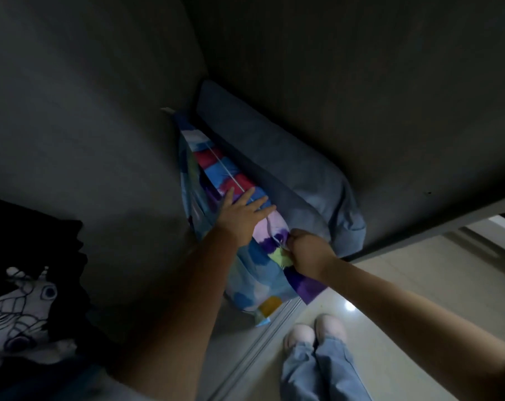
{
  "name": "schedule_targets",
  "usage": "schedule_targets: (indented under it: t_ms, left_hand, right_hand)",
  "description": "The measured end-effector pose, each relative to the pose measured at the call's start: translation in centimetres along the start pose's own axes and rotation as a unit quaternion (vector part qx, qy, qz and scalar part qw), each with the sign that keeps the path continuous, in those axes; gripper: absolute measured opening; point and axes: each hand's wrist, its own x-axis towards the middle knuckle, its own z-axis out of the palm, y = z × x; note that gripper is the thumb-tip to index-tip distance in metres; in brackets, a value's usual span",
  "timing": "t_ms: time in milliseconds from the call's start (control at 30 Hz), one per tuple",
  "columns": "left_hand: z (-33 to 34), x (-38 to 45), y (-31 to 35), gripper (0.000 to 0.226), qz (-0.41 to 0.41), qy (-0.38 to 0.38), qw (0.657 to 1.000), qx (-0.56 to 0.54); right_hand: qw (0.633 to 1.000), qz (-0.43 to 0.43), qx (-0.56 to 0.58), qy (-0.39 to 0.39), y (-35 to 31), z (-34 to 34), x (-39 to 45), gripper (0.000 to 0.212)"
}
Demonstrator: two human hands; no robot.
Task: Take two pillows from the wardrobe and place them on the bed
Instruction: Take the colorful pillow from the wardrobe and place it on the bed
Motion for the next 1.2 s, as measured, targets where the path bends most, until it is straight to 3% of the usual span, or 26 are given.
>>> schedule_targets:
  t_ms: [200,333,400,533,567,633,700,767,900,1000,1067,1200]
  left_hand:
    - [-1.5,-0.5,2.7,0.043,-0.008,-0.056,0.996,0.064]
    - [0.0,-4.5,4.1,0.071,0.003,-0.124,0.992,0.034]
    - [0.9,-6.3,4.7,0.066,0.012,-0.136,0.991,0.012]
    - [2.8,-10.1,7.5,0.04,0.052,-0.044,0.997,0.035]
    - [3.5,-11.2,8.5,0.036,0.075,0.008,0.996,0.048]
    - [4.2,-13.9,10.6,0.028,0.126,0.112,0.983,0.076]
    - [4.4,-16.1,13.0,0.02,0.17,0.152,0.97,0.086]
    - [3.7,-17.5,15.3,0.027,0.229,0.207,0.948,0.078]
    - [-0.3,-17.8,20.6,0.037,0.238,0.211,0.948,0.02]
    - [-4.8,-16.1,26.4,0.02,0.195,0.174,0.965,-0.007]
    - [-7.4,-13.8,30.8,0.032,0.159,0.162,0.972,-0.061]
    - [-15.0,-9.1,39.4,0.03,0.158,0.194,0.963,-0.099]
  right_hand:
    - [0.996,-0.092,-0.008,0.005,-0.2,1.6,-3.7,0.039]
    - [0.998,-0.055,0.027,-0.004,-1.3,3.7,-7.6,0.037]
    - [0.998,-0.05,0.035,-0.002,-1.6,4.9,-9.8,0.033]
    - [0.995,-0.023,0.092,0.027,-2.9,7.8,-14.6,0.026]
    - [0.993,-0.012,0.108,0.036,-3.3,8.6,-16.1,0.024]
    - [0.99,0.012,0.132,0.047,-4.1,10.0,-19.5,0.023]
    - [0.985,0.035,0.156,0.061,-4.6,11.0,-23.2,0.024]
    - [0.98,0.055,0.171,0.079,-4.1,11.0,-26.8,0.024]
    - [0.968,0.1,0.171,0.156,0.0,7.3,-33.2,0.021]
    - [0.955,0.154,0.144,0.209,5.6,2.9,-36.9,0.015]
    - [0.948,0.185,0.122,0.228,10.1,0.0,-39.1,0.01]
    - [0.944,0.231,0.06,0.228,20.1,-7.0,-42.8,0.015]
